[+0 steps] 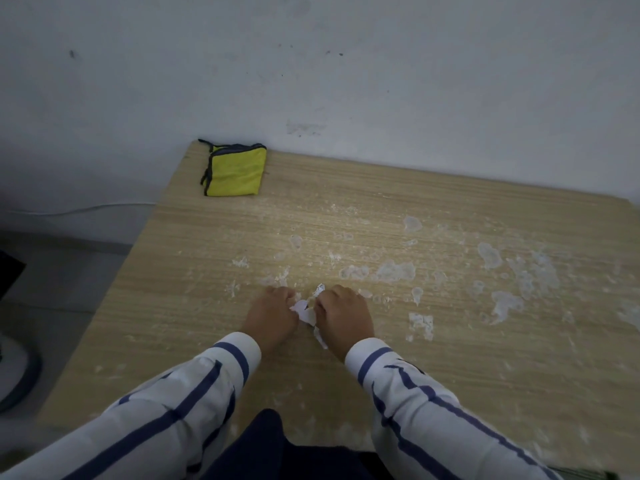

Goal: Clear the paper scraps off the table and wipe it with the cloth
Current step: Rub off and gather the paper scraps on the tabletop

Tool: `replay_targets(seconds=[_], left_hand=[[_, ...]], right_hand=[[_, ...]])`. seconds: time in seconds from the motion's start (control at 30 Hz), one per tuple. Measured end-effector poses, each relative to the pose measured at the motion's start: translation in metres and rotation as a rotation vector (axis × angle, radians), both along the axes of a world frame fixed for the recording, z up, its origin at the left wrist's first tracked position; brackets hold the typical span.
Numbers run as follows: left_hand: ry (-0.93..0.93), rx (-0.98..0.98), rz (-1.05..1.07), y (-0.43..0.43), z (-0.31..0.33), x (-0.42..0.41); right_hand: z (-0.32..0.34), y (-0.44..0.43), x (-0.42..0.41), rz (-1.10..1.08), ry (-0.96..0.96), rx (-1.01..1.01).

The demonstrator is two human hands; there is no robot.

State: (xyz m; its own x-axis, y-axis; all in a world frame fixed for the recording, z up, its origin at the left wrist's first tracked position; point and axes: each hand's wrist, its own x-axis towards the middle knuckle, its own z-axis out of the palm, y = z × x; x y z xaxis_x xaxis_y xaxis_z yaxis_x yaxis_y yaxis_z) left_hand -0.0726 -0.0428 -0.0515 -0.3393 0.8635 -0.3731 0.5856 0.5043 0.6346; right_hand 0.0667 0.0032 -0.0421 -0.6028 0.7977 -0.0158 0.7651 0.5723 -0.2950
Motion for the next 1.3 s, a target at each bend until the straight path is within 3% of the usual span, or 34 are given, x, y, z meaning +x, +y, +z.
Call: replay_targets(seconds=[0.13, 0.2, 0.4, 0.63, 0.83, 1.0, 1.13, 1.3], left_hand=[[-0.012, 0.042, -0.051, -0.001, 0.004, 0.007], [-0.044, 0.045, -0.084, -0.001, 0.002, 0.009], [-0.044, 0.029, -0.142, -0.001, -0.001, 0.008], [0.004, 0.008, -0.157, 0.005, 0.007, 0.01], [0.046, -0.061, -0.312, 0.013, 0.012, 0.01], [0.048, 0.029, -0.377, 0.011, 0.019, 0.024], [0.022, 0.029, -0.317, 0.009, 0.016, 0.032], [-0.074, 0.044, -0.061, 0.004, 0.011, 0.03]], right_hand=[[-0.004, -0.004, -0.007, 0.134, -0.263, -0.032], [-0.002, -0.003, -0.008, 0.137, -0.292, -0.051], [0.006, 0.001, -0.007, 0.085, -0.199, -0.121], [-0.001, 0.009, 0.023, -0.022, 0.13, -0.204], [-0.029, -0.005, 0.052, 0.031, 0.046, -0.215], [-0.043, -0.011, 0.047, 0.035, 0.055, -0.217], [-0.035, -0.013, 0.028, 0.074, 0.1, -0.232], [-0.036, -0.014, 0.017, 0.052, 0.091, -0.181]])
